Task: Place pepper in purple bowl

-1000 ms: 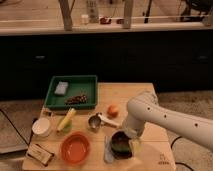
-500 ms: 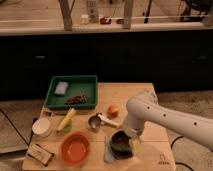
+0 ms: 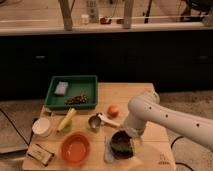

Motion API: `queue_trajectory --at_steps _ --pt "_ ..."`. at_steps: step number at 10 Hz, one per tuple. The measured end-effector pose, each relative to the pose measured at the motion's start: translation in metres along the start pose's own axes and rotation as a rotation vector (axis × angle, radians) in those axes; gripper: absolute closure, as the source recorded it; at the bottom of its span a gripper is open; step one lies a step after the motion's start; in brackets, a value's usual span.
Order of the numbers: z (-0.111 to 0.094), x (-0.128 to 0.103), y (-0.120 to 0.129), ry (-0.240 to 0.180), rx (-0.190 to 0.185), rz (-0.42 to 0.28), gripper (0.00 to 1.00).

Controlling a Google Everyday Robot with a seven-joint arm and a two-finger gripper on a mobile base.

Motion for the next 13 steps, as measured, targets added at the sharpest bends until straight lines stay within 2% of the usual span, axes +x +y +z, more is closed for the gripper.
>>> queue_trajectory --at_steps 6,13 --pt "-0.0031 0.0012 -0.0018 -0.008 0.018 -0.022 0.20" --pt "-0.0025 0.0010 -0.0019 -0.010 0.018 -0.022 0.20"
